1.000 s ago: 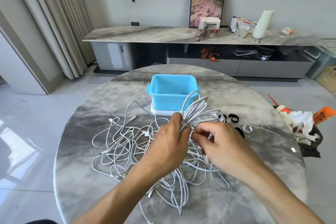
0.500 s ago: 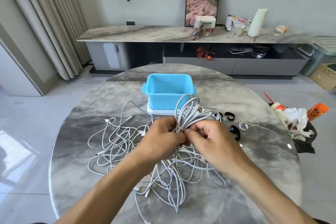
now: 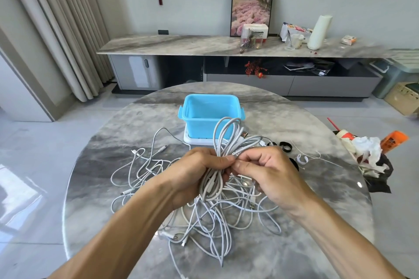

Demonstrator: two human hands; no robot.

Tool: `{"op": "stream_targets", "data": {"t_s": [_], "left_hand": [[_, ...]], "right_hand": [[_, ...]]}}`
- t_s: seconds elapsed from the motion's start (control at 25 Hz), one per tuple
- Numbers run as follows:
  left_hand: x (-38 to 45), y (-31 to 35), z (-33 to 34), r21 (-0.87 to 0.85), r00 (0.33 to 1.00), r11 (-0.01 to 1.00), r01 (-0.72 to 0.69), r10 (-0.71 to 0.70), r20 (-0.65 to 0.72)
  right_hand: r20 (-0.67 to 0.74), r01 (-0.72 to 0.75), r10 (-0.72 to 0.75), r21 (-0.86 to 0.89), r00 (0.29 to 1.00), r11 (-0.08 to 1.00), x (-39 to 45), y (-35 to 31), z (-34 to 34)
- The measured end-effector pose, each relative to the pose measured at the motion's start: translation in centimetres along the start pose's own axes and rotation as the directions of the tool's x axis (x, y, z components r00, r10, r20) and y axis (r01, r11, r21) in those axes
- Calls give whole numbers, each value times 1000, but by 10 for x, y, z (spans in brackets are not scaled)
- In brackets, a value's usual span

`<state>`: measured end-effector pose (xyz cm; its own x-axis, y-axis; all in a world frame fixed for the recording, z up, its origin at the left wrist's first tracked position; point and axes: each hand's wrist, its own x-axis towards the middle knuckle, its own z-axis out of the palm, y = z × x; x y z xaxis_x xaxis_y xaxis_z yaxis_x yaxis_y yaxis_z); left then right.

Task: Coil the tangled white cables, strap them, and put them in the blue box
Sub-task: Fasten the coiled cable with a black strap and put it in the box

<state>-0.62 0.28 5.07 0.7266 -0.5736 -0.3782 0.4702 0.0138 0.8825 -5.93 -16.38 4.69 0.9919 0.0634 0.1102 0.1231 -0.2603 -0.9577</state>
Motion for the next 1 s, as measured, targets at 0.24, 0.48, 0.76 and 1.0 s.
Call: {"op": "stream_targets", "data": {"t_s": [0.24, 0.48, 0.76, 1.0], "left_hand": [[-3, -2, 0, 107, 990, 984, -141, 139, 22], [5, -9, 6, -4, 994, 995, -97, 97, -41], [6, -4, 12, -60, 977, 980, -192, 185, -104], [16, -10, -5, 162, 908, 943, -290, 325, -266]], "right_hand": [[20, -16, 16, 31, 1000, 999, 1, 4, -5], [-3, 30, -30, -48, 1000, 998, 6, 13, -6], [-59, 170, -179, -130, 982, 977, 9, 13, 1], [-35, 262, -314, -465, 949, 845, 23, 20, 3]]}}
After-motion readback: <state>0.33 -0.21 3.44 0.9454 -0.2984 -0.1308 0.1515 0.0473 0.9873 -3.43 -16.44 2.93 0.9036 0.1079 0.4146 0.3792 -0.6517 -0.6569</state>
